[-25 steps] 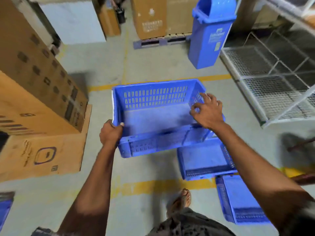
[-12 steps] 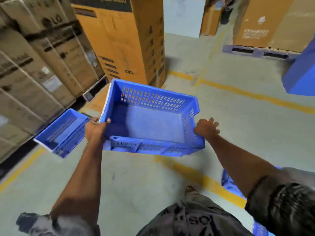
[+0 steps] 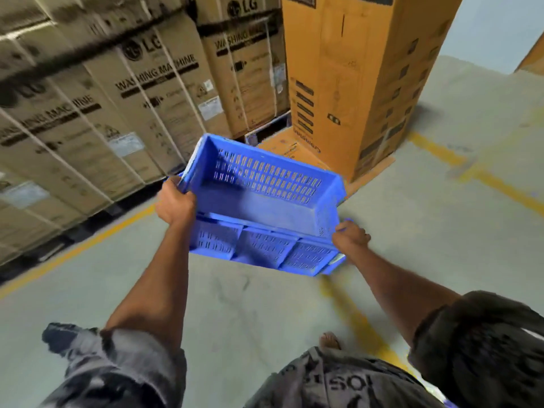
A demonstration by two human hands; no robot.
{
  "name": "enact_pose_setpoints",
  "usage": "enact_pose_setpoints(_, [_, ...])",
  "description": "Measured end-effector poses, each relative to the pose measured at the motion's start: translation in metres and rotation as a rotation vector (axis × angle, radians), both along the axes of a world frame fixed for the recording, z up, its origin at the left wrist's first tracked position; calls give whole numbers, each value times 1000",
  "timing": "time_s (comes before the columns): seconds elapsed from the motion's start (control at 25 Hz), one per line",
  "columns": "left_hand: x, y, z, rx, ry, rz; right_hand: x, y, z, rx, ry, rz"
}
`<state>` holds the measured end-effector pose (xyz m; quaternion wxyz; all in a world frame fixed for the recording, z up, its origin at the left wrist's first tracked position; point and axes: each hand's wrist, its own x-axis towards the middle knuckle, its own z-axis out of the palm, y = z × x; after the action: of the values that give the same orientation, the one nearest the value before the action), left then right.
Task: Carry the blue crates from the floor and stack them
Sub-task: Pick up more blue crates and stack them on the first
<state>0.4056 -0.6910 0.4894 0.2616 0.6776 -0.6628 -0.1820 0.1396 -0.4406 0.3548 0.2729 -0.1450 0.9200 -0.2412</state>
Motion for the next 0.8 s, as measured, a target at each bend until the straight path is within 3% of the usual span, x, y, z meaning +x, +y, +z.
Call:
enact_pose_setpoints(0.16, [27,-34,-5,-42,-114,14,-36,-68,2,-77,-40,6])
enact_pose_setpoints(0.36, [59,-89,-45,162,-347,-55,-52,-172,14,-66,107,136])
enact_pose_setpoints(0.56, [81,-167,-121,330,-320,74,-42,-310,20,-147,357,270])
enact_pose_setpoints(0.8, [76,-271,-144,406,-302,138,-50,-442,18,-76,430,367])
